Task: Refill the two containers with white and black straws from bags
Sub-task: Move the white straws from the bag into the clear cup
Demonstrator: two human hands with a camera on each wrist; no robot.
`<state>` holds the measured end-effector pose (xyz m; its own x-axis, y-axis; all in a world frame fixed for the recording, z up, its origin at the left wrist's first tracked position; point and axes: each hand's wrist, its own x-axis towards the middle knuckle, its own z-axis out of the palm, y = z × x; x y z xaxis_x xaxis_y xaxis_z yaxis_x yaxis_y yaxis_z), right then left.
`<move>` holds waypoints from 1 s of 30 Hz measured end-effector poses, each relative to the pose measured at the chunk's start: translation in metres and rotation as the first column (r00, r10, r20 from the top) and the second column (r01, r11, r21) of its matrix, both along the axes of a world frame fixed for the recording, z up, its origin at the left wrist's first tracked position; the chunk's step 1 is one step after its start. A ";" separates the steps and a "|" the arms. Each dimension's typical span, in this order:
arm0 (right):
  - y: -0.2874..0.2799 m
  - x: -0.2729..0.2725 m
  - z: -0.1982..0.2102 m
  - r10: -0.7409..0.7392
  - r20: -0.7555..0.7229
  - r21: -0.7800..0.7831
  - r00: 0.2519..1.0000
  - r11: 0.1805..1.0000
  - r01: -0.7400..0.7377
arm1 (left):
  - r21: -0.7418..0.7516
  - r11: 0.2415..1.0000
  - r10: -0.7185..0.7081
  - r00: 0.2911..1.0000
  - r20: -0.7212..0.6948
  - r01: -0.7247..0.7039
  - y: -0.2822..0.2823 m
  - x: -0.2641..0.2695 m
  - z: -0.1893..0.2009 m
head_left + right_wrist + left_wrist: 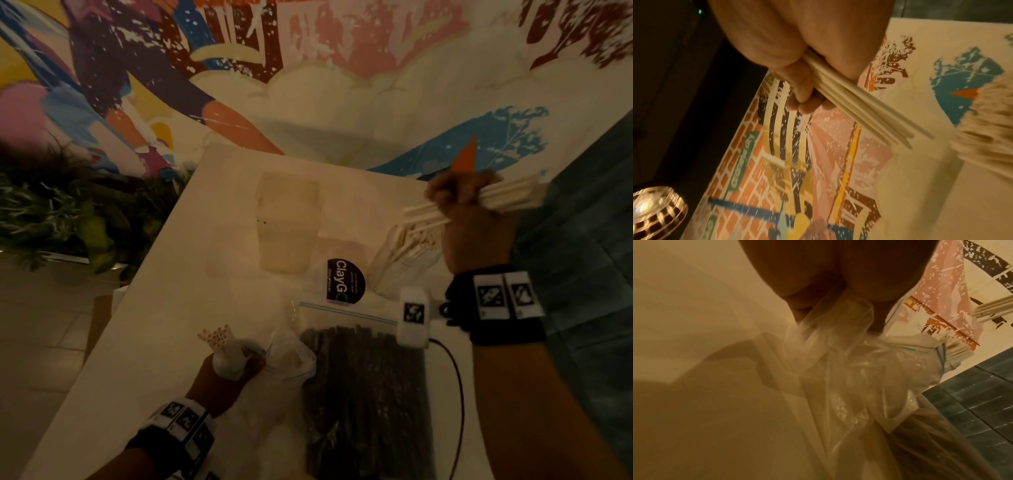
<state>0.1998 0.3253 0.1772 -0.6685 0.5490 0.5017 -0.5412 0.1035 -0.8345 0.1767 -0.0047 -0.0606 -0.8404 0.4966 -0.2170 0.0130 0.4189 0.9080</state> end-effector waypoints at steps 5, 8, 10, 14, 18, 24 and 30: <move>0.031 -0.016 -0.009 -0.089 -0.007 -0.098 0.996 0.991 0.088 | 0.016 1.000 0.008 1.000 0.018 -0.008 0.000 0.000 -0.001; 0.030 -0.014 -0.034 -0.097 0.104 -0.093 0.990 0.990 0.107 | 0.028 0.999 0.018 1.000 0.017 -0.019 -0.001 0.000 -0.004; 0.030 -0.013 -0.037 -0.089 0.096 -0.106 0.991 0.989 0.099 | 0.034 0.999 0.026 1.000 0.007 -0.026 -0.001 0.001 -0.002; 0.031 -0.013 -0.027 -0.095 0.036 -0.089 0.995 0.991 0.098 | 0.037 0.999 0.012 1.000 -0.004 -0.012 0.000 0.002 -0.001; 0.033 -0.018 -0.030 -0.128 0.090 -0.053 0.988 0.990 0.133 | 0.038 0.999 0.018 1.000 0.010 -0.019 -0.001 0.001 -0.004; 0.035 -0.022 -0.027 -0.147 0.083 -0.077 0.986 0.985 0.153 | 0.041 0.998 0.036 0.999 0.035 -0.037 -0.004 -0.002 -0.013; 0.039 -0.023 -0.023 -0.197 0.129 -0.051 0.972 0.977 0.205 | 0.068 0.995 0.064 0.997 0.038 -0.067 -0.004 0.000 -0.010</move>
<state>0.1771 0.3648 0.1539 -0.5950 0.7067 0.3829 -0.4083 0.1446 -0.9013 0.1766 -0.0088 -0.0705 -0.8639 0.4558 -0.2144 -0.0453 0.3535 0.9343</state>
